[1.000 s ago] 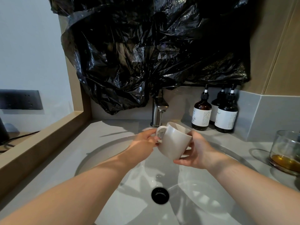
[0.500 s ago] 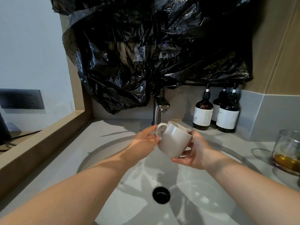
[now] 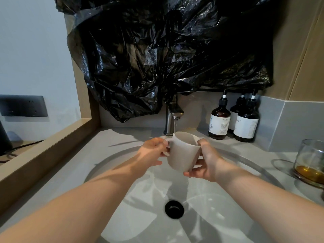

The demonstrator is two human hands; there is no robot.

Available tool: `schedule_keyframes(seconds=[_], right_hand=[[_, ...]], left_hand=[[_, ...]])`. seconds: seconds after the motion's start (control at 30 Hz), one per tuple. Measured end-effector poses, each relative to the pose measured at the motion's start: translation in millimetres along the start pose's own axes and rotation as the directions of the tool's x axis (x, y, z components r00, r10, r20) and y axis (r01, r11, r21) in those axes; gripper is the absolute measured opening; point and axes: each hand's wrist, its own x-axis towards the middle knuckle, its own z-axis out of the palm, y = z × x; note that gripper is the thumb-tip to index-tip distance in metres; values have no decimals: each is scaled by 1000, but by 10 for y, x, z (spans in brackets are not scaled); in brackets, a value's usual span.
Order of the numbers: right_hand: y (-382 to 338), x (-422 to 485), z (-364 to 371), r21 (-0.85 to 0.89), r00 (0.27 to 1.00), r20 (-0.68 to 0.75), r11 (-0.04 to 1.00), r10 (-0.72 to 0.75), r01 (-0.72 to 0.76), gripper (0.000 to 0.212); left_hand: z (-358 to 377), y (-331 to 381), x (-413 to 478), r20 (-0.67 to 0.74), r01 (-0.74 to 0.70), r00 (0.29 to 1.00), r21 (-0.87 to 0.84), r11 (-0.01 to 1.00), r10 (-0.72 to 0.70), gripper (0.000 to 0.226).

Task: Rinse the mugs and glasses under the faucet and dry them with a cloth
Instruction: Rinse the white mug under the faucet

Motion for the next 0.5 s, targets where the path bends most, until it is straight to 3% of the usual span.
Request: schedule_keyframes(seconds=[0.3,0.4,0.5], right_hand=[[3,-26,149,-181,989,-18,973,-150,144,31],[-7,-44,153,-182,986,-38,971,-165,156,23],[4,-26,134,-192,987,14,968,-161,160,23]], left_hand=[[-95,-8,34,133,229,966,-21,973,-224,40],[-130,-4,39,217,290,939,-91,953,-266,34],[-122,-18,59,199,303,946,-264,916,-255,22]])
